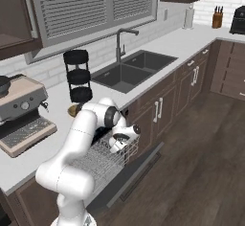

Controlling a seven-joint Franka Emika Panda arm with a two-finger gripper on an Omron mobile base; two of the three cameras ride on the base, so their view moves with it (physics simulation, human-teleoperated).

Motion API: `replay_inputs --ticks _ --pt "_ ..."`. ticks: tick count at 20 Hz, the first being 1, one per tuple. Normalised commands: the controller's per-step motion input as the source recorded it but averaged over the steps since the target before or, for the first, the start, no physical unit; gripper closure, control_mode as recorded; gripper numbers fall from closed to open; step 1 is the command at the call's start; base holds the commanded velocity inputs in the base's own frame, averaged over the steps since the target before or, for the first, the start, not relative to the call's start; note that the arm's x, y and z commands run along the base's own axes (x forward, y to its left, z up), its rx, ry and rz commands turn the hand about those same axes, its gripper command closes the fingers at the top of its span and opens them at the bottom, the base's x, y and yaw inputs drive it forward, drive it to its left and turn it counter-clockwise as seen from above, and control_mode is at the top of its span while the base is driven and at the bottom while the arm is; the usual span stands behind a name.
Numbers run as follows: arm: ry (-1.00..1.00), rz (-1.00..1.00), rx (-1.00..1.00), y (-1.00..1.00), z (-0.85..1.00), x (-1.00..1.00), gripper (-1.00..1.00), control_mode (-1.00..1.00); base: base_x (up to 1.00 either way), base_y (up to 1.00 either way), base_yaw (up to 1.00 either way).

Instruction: Pick up the cup and bowl from the counter, place them in the dishwasher, and close the dishwasher door.

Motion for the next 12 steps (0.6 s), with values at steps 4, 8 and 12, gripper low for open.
replay_inputs --ticks 4,8,12 --pt "0.15 -0.20 0.01 0.00 -0.32 0.12 1.00 -1.00 0.00 0.00 0.00" --pt "0.12 -0.16 0.04 0.00 -0.29 0.17 1.00 -1.00 0.00 0.00 0.00" --pt "0.10 -0.14 0.05 0.00 -0.26 0.10 1.00 -1.00 0.00 0.00 0.00"
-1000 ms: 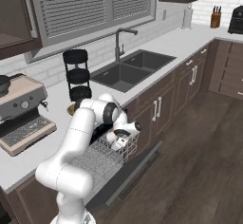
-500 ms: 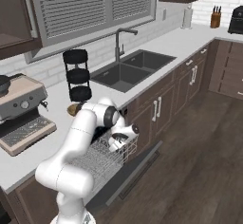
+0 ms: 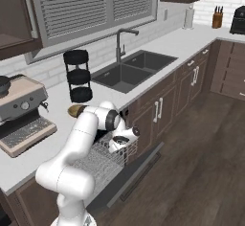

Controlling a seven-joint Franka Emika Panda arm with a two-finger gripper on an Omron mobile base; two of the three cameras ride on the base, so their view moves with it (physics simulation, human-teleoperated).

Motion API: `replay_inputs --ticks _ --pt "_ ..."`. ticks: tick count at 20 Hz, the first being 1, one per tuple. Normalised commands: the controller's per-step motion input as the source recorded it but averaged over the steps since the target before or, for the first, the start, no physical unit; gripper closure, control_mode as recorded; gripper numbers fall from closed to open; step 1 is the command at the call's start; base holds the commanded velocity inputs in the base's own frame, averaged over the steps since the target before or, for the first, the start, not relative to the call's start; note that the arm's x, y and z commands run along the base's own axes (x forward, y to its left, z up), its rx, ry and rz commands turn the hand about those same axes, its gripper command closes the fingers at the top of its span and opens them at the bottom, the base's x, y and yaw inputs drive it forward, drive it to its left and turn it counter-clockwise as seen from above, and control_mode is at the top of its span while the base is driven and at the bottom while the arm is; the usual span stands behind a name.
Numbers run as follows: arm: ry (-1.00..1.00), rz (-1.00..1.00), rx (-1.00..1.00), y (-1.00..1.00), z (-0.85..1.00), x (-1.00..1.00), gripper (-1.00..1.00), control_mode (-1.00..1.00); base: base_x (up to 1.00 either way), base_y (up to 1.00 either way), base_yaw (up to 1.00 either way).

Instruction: Pick up the cup and bowl from the counter, place them in the dishwasher, and close the dishwasher door.

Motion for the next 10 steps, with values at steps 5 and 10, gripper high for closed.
replay_inputs --ticks 5,10 --pt "0.07 -0.14 0.03 -0.02 -0.11 -0.01 -1.00 -1.00 0.00 0.00 0.00" --pt "0.00 -0.09 0.06 -0.34 0.19 -0.36 -1.00 -1.00 0.00 0.00 0.00"
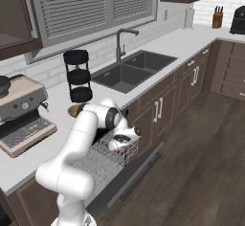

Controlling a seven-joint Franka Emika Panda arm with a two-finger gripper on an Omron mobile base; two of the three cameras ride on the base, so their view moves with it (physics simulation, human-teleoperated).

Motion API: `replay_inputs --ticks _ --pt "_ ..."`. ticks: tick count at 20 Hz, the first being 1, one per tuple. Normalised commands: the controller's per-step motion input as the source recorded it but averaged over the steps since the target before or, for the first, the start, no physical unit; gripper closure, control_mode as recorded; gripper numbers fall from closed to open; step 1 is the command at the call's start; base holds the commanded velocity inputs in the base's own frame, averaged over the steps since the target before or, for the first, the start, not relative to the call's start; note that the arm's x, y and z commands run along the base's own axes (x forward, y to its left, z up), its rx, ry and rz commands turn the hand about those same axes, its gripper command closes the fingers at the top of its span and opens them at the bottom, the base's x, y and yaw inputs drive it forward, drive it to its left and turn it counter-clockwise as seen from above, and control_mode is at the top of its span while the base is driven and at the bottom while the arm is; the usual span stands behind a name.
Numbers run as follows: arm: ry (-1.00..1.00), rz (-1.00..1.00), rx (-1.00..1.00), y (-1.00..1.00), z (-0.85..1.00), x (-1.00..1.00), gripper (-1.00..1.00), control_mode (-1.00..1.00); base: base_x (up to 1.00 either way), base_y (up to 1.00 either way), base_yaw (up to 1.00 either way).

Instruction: Pick up the cup and bowl from the counter, place them in the dishwasher, and close the dishwasher door.

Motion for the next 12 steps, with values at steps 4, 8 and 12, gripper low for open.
replay_inputs --ticks 4,8,12 --pt "0.00 -0.06 0.03 -0.38 0.54 -0.54 -1.00 -1.00 0.00 0.00 0.00" --pt "0.00 -0.05 0.05 -0.36 0.88 -0.61 -1.00 -1.00 0.00 0.00 0.00" --pt "-0.03 0.00 0.13 -0.28 1.00 -0.67 -1.00 -1.00 0.00 0.00 0.00"
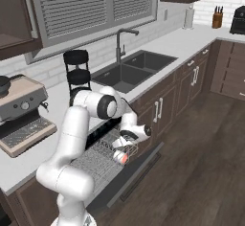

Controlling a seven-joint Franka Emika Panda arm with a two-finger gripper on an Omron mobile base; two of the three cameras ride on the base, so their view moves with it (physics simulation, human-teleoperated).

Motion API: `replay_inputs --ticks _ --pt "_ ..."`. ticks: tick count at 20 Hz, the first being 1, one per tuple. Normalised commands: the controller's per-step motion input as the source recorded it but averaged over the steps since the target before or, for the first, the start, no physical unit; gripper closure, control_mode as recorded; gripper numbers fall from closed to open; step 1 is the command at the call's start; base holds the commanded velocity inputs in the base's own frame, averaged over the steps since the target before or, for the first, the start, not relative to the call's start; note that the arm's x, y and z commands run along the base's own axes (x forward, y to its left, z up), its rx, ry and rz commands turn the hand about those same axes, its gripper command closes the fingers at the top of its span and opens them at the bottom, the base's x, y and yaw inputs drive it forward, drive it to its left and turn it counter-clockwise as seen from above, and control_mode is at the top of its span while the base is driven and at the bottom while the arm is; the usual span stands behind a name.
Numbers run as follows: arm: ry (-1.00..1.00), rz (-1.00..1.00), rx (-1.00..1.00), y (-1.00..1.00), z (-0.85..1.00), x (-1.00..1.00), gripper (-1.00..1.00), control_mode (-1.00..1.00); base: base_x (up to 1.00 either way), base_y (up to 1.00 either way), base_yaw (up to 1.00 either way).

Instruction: Pick up the cup and bowl from the counter, place them in the dishwasher, and close the dishwasher door.

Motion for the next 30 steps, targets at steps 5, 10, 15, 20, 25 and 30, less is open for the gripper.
replay_inputs --ticks 5,10,15,20,25,30 --pt "-0.12 0.01 0.14 0.01 1.00 -0.63 -1.00 -1.00 0.00 0.00 0.00" --pt "-0.33 0.12 0.01 0.38 1.00 -0.56 -1.00 -1.00 0.00 0.00 0.00" --pt "-0.48 0.21 -0.01 0.38 1.00 -0.18 -1.00 -1.00 0.00 0.00 0.00" --pt "-0.55 0.27 -0.07 0.36 1.00 0.00 -1.00 -1.00 0.00 0.00 0.00" --pt "-0.47 0.30 -0.20 0.47 0.68 0.04 -1.00 -1.00 0.00 0.00 0.00" --pt "-0.29 0.25 -0.48 0.62 0.13 0.26 -1.00 -1.00 0.00 0.00 0.00"
